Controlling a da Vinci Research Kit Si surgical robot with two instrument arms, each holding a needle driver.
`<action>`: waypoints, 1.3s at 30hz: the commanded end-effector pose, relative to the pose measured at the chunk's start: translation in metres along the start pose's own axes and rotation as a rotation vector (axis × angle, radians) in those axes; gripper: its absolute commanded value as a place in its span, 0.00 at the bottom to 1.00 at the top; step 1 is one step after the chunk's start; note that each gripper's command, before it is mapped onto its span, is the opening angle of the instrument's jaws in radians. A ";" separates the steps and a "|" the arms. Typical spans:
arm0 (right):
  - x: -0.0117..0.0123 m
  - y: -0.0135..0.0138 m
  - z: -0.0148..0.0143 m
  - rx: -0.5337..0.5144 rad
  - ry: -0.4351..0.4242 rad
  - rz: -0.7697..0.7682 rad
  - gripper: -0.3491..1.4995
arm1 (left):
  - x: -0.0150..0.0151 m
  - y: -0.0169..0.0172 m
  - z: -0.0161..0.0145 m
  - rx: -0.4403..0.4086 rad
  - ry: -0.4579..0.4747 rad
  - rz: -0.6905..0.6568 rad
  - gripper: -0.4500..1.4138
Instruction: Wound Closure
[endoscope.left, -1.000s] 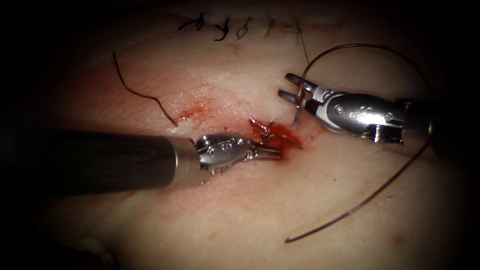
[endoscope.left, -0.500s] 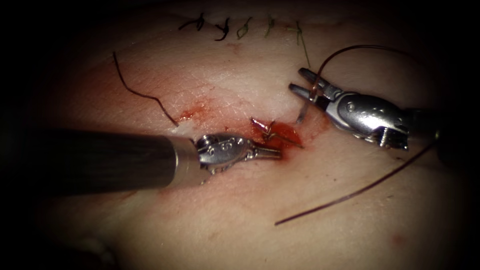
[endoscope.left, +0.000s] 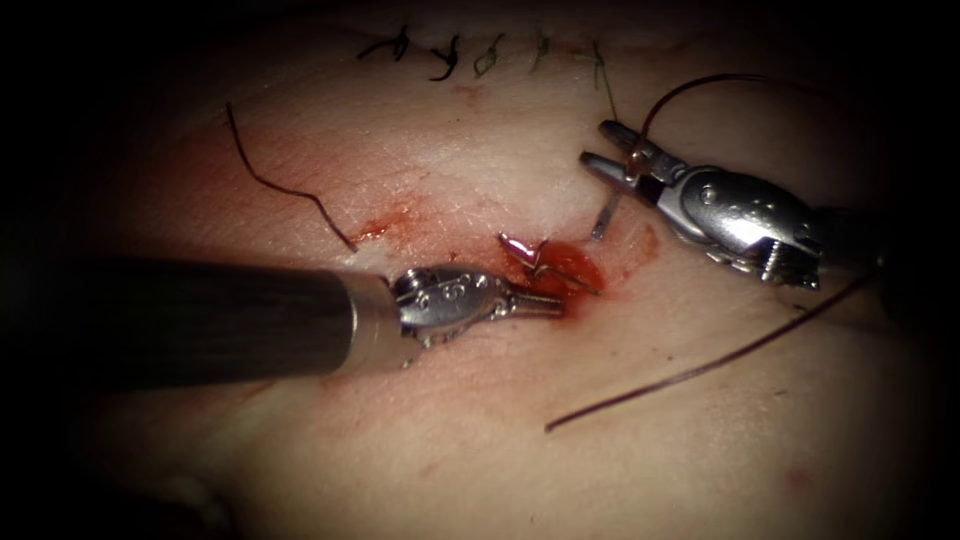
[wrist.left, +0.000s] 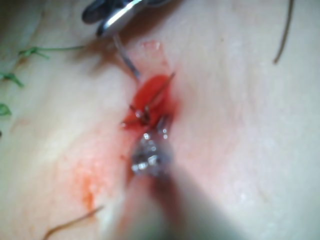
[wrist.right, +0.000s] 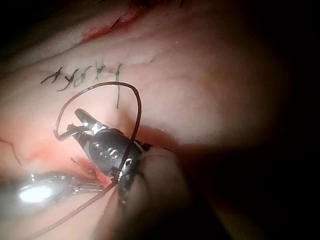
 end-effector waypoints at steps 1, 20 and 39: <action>-0.0011 -0.0009 0.0011 0.026 -0.019 0.032 0.00 | -0.0005 0.0001 0.0008 -0.001 -0.001 -0.002 0.26; -0.0026 -0.0003 0.0012 0.070 -0.089 0.360 0.00 | -0.0005 0.0000 0.0008 -0.001 -0.001 -0.001 0.26; -0.0059 -0.0010 0.0012 0.116 -0.232 0.491 0.00 | -0.0005 0.0000 0.0007 -0.002 -0.001 -0.001 0.26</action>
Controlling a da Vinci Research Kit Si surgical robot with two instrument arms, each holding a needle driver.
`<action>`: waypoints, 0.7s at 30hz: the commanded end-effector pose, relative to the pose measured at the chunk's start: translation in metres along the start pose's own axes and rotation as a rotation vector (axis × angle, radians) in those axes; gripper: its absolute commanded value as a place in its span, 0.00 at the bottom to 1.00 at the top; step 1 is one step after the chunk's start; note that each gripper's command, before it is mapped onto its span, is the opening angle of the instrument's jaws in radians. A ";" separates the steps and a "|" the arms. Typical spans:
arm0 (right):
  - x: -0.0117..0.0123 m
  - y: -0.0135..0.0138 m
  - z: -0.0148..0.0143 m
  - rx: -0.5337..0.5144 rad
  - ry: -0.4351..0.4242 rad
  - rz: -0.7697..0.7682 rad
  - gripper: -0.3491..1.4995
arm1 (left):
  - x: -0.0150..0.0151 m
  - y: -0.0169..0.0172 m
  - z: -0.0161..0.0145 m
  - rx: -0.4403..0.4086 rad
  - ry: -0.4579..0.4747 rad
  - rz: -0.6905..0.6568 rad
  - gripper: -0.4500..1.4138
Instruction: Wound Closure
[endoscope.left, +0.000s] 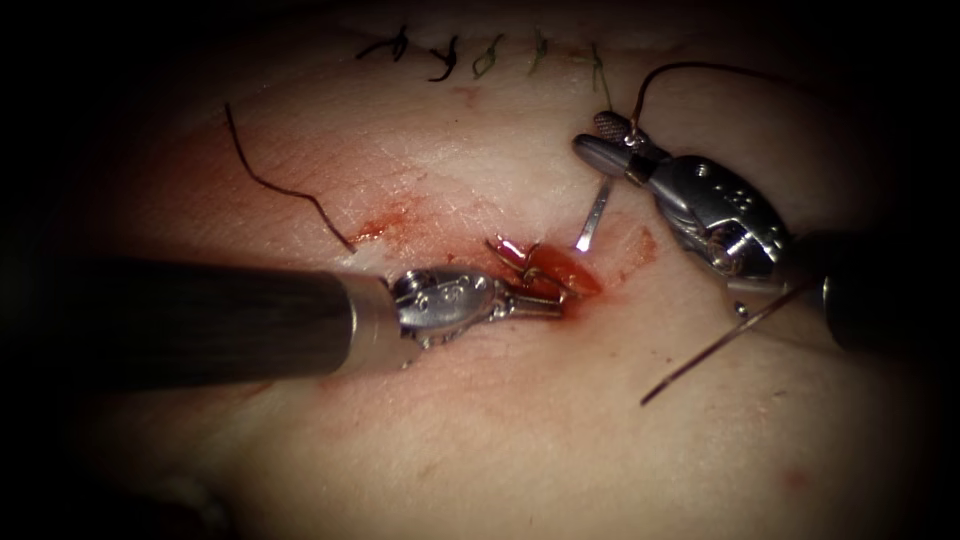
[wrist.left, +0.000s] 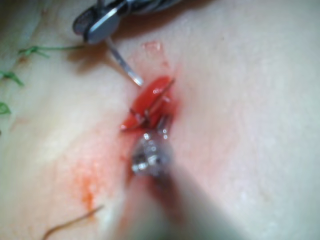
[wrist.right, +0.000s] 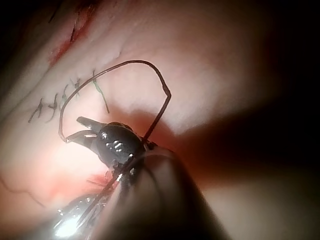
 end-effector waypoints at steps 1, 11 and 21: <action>-0.0009 0.0000 0.0010 0.005 -0.016 0.029 0.00 | -0.0005 0.0001 0.0008 -0.003 0.000 -0.001 0.26; -0.0014 0.0000 0.0018 0.092 -0.121 0.155 0.00 | -0.0005 0.0000 0.0007 -0.003 0.000 -0.001 0.26; -0.0028 -0.0005 0.0044 0.221 -0.289 0.382 0.00 | -0.0005 0.0001 0.0006 -0.004 -0.001 0.000 0.26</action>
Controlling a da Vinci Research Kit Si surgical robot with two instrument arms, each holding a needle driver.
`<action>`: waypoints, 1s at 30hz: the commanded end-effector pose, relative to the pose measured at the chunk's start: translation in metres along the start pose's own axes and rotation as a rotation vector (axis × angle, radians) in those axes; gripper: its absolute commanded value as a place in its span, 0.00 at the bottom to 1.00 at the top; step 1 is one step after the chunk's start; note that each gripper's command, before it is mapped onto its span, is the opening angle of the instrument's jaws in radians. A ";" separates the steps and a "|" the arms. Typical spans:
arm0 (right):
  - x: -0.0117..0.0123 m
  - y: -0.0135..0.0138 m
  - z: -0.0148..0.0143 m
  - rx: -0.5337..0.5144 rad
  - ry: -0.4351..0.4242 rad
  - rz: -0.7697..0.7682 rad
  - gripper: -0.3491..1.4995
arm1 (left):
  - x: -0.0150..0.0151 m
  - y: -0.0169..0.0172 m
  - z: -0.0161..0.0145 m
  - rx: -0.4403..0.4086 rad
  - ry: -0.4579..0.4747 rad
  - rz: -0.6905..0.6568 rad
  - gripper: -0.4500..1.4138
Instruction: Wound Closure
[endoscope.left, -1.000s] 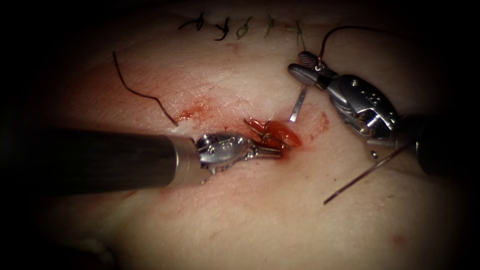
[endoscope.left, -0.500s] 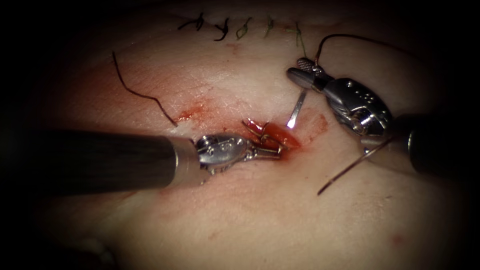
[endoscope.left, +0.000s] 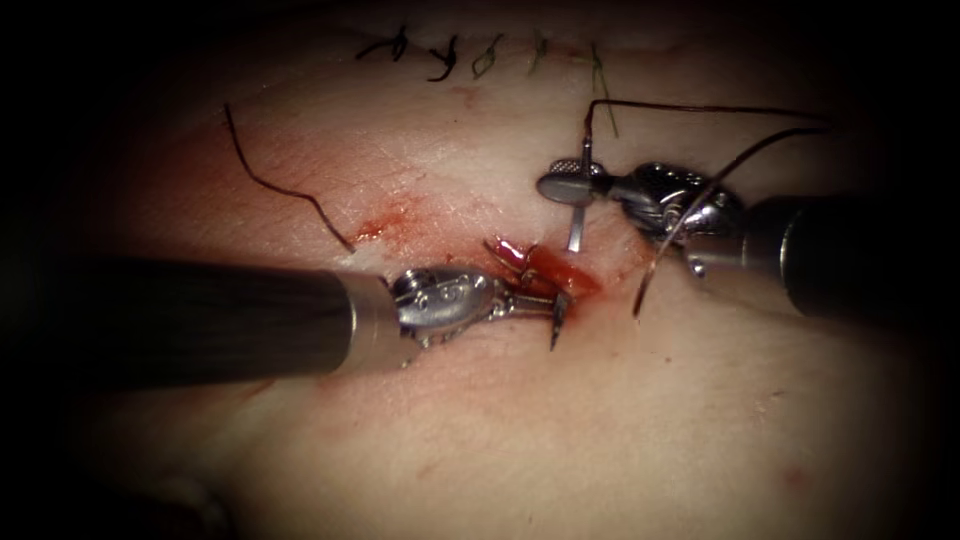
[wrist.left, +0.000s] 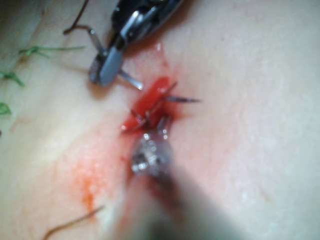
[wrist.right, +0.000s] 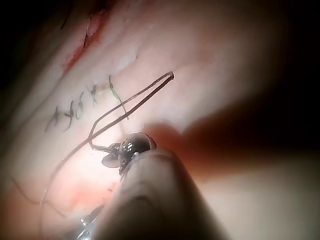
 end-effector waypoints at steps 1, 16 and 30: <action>-0.0009 0.0002 0.0015 0.009 -0.016 0.063 0.00 | -0.0005 0.0001 0.0007 -0.003 -0.001 -0.001 0.26; -0.0048 0.0002 0.0024 0.066 -0.119 0.360 0.00 | -0.0004 -0.0001 0.0009 -0.002 0.000 -0.001 0.26; -0.0082 -0.0011 0.0016 0.057 -0.162 0.460 0.00 | -0.0004 -0.0001 0.0009 -0.001 0.000 -0.001 0.26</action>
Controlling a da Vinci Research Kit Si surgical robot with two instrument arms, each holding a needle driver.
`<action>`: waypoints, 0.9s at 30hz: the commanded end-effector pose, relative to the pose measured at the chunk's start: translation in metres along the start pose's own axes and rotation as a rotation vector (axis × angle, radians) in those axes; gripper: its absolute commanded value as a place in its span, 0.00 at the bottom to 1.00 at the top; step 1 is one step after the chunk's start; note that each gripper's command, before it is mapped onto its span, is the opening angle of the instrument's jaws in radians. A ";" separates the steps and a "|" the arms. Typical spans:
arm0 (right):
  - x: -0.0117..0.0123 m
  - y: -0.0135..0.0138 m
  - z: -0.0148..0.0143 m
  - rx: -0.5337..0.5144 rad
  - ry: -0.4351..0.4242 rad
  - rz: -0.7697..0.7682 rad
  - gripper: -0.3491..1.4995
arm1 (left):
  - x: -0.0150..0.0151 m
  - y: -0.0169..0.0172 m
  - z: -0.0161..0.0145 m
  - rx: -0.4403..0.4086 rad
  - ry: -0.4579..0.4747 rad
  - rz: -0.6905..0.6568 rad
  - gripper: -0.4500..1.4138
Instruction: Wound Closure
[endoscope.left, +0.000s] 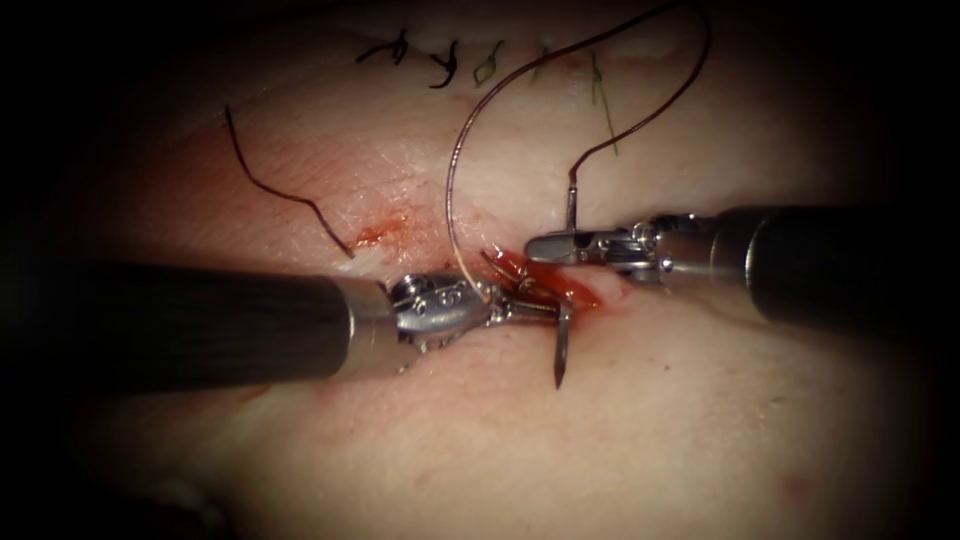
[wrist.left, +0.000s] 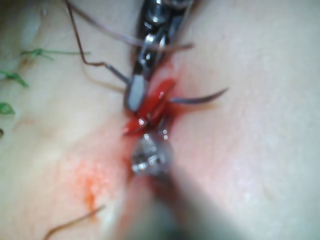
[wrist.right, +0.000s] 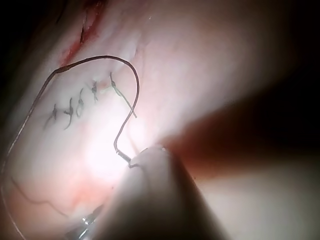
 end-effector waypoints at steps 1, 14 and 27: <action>-0.0005 0.0004 0.0008 0.003 -0.006 0.002 0.00 | -0.0005 0.0001 0.0008 -0.002 0.000 -0.001 0.26; -0.0009 -0.0014 0.0000 -0.026 0.078 -0.202 0.65 | -0.0005 0.0002 0.0009 -0.002 0.000 -0.002 0.25; 0.0057 -0.0002 -0.0020 -0.146 0.240 -0.579 0.93 | -0.0005 0.0003 0.0009 -0.002 -0.003 -0.002 0.25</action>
